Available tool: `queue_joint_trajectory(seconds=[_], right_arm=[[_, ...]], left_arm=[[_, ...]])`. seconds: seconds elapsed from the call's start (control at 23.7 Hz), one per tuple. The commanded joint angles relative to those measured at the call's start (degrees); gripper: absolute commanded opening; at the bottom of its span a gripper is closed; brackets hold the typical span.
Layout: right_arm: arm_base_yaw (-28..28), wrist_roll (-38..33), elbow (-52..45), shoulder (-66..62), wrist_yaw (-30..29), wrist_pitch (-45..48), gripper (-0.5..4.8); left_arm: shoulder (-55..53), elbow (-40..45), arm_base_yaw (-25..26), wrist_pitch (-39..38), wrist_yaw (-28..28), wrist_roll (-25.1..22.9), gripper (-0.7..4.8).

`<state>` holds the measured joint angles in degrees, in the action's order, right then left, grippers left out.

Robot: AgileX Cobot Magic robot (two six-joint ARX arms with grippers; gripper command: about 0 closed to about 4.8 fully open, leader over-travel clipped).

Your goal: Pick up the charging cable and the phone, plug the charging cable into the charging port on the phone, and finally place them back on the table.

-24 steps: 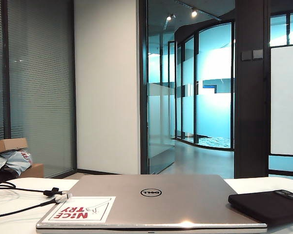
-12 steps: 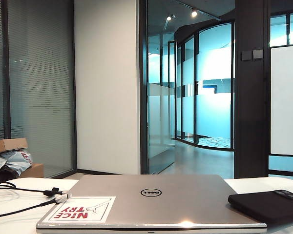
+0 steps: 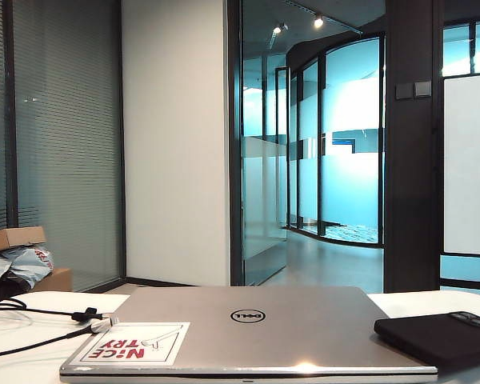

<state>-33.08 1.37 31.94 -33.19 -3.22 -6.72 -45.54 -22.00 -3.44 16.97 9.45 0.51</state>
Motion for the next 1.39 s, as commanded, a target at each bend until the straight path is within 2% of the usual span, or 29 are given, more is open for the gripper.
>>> queue_joint_trajectory(seconds=[0.04, 0.17, 0.25, 0.3, 0.46, 0.68, 0.76, 0.8, 0.84, 0.89, 0.93, 0.97, 1.18, 1.39], right_arm=[[-3.6, 0.3, 0.4, 0.2, -1.7, -3.4, -0.06], [-6.4, 0.5, 0.4, 0.2, -2.8, -4.7, -0.06], [-9.1, 2.6, 0.4, 0.2, -3.3, -5.6, -0.06], [-10.9, 5.8, 0.4, 0.2, -3.3, -7.0, -0.06], [-13.2, 9.2, 0.4, 0.1, -2.9, -9.3, -0.06], [-13.9, 9.2, 0.4, 0.2, -2.9, -9.8, -0.06], [-13.9, 9.2, 0.4, 0.2, -2.9, -9.7, -0.06], [-13.9, 9.2, 0.4, 0.2, -2.9, -9.8, -0.06], [-13.9, 9.2, 0.4, 0.2, -2.9, -9.8, -0.06], [-13.9, 9.2, 0.4, 0.2, -2.9, -9.8, -0.06], [-13.8, 9.2, 0.4, 0.2, -2.9, -9.8, -0.05], [-13.8, 9.2, 0.4, 0.2, -2.9, -9.7, -0.06], [-13.8, 9.2, 0.4, 0.2, -2.9, -9.7, -0.06], [-13.8, 9.2, 0.4, 0.2, -2.9, -9.8, -0.06]], left_arm=[[-3.2, -0.2, -5.0, 2.5, 0.2, -5.1, -0.05], [-6.1, -0.2, -8.5, 2.9, 0.2, -7.1, -0.05], [-9.0, -0.2, -10.6, 2.9, 0.2, -8.4, -0.05], [-11.6, -0.2, -11.7, 2.8, 0.2, -9.8, -0.05], [-16.0, -0.2, -11.8, 2.9, 0.2, -11.8, -0.05], [-23.0, -0.2, -11.9, 0.2, 0.3, -21.1, -0.05], [-24.5, -0.1, -12.1, -0.7, 0.3, -23.2, -0.03], [-24.9, -0.1, -12.1, -0.6, 0.3, -23.2, 0.16], [-25.1, -0.1, -12.1, -0.6, 0.3, -23.3, 1.27], [-25.1, -0.1, -12.1, -0.6, 0.3, -24.9, 2.63], [-25.1, -0.1, -12.1, -0.6, 0.3, -29.4, 4.09], [-25.1, -0.1, -12.1, -0.8, 0.3, -34.4, 4.22], [-25.1, -0.1, -12.0, -1.5, 0.3, -45.2, 4.22], [-28.2, -0.1, -12.0, -1.0, 0.3, -47.1, 4.22]])
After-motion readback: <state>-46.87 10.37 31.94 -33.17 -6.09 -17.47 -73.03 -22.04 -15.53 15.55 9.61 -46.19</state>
